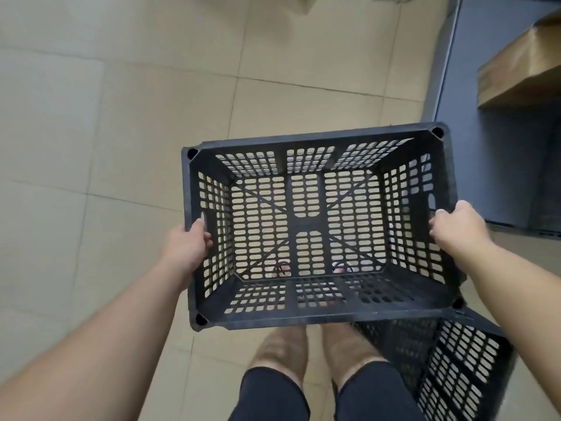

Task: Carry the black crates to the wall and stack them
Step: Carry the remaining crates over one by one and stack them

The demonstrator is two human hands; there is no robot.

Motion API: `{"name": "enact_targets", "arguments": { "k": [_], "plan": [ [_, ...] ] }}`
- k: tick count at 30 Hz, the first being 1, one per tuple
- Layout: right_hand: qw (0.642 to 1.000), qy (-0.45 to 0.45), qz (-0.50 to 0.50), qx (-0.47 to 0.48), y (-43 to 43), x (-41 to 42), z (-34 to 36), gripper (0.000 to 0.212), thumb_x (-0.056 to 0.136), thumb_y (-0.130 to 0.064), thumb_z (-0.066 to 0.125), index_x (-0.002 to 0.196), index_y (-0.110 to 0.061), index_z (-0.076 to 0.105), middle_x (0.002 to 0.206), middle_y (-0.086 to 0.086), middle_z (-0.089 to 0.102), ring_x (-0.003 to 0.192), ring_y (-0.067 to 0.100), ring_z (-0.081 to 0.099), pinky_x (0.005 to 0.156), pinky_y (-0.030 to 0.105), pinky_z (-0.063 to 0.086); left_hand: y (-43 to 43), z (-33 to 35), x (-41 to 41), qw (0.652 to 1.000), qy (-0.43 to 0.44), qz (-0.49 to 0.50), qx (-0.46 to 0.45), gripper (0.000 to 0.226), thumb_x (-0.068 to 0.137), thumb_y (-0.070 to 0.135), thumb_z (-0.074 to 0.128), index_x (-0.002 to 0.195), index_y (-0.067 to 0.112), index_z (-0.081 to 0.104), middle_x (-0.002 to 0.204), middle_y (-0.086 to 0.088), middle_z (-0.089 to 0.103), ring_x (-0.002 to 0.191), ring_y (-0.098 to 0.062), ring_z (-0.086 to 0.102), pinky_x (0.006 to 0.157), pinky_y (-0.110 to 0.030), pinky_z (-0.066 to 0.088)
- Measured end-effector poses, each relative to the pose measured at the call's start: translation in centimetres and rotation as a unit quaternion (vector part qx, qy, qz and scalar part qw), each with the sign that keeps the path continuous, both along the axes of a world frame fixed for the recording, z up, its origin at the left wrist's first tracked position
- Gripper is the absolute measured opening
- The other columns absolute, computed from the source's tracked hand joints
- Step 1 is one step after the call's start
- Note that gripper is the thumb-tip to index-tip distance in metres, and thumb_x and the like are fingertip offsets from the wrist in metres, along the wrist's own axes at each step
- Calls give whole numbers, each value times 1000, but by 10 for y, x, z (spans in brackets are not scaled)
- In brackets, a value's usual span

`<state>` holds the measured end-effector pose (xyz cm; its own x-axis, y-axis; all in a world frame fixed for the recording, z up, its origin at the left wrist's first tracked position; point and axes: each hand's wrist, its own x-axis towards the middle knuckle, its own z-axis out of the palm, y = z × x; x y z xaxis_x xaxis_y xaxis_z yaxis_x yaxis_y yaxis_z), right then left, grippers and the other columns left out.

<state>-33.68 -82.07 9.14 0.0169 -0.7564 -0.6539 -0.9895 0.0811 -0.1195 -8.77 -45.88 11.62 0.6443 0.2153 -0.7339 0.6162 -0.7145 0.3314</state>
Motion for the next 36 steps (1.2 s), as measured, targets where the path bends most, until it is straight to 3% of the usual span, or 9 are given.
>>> {"name": "enact_targets", "arguments": {
  "k": [10, 13, 17, 21, 26, 29, 33, 36],
  "plan": [
    [998, -22, 56, -29, 46, 61, 218, 21, 101, -29, 44, 113, -12, 49, 112, 16, 62, 101, 40, 62, 89, 60, 53, 69, 186, 16, 998, -36, 42, 9, 37, 101, 45, 49, 93, 12, 65, 90, -7, 74, 81, -23, 66, 90, -43, 53],
    [996, -37, 72, -44, 56, 81, 273, 27, 101, -28, 44, 117, -8, 52, 118, 20, 62, 106, 42, 61, 93, 57, 51, 81, 234, 20, 997, -49, 53, 5, 40, 101, 44, 48, 102, 9, 67, 92, -6, 74, 83, -22, 67, 83, -39, 52],
    [991, -55, 103, -71, 66, 102, 329, 34, 100, -27, 45, 122, -3, 56, 125, 23, 62, 111, 44, 59, 96, 53, 50, 96, 286, 20, 994, -65, 82, -1, 42, 99, 48, 47, 104, 11, 65, 95, -5, 73, 92, -27, 69, 93, -45, 54],
    [985, -82, 129, -79, 71, 126, 364, 35, 100, -23, 44, 126, -1, 55, 128, 25, 61, 114, 44, 58, 95, 48, 48, 106, 323, 19, 991, -88, 103, 2, 35, 100, 44, 48, 88, 15, 63, 89, -5, 72, 90, -30, 70, 91, -45, 55],
    [974, -91, 196, -68, 81, 179, 389, 33, 100, -17, 45, 124, 2, 56, 125, 28, 61, 112, 46, 59, 86, 43, 46, 126, 353, 15, 981, -105, 161, 25, 39, 102, 44, 47, 86, 15, 66, 88, -4, 73, 89, -31, 69, 88, -42, 53],
    [961, -96, 251, -59, 95, 219, 404, 32, 99, -17, 46, 123, 1, 55, 124, 27, 62, 110, 46, 59, 92, 47, 50, 143, 369, 3, 969, -117, 214, 45, 40, 106, 42, 44, 89, 13, 66, 88, -4, 71, 88, -29, 66, 79, -38, 46],
    [928, -107, 352, -58, 128, 272, 423, 35, 99, -15, 45, 126, 5, 54, 126, 30, 60, 114, 47, 57, 93, 45, 46, 176, 381, -23, 944, -128, 300, 57, 41, 106, 43, 43, 96, 10, 67, 89, -4, 71, 82, -25, 65, 77, -37, 47],
    [892, -124, 432, -48, 173, 307, 437, 33, 98, -13, 47, 124, 6, 53, 123, 31, 60, 109, 46, 57, 87, 42, 45, 208, 388, -51, 913, -130, 384, 54, 42, 106, 42, 44, 92, 9, 67, 88, -7, 71, 74, -25, 65, 66, -34, 48]
  ]
}}
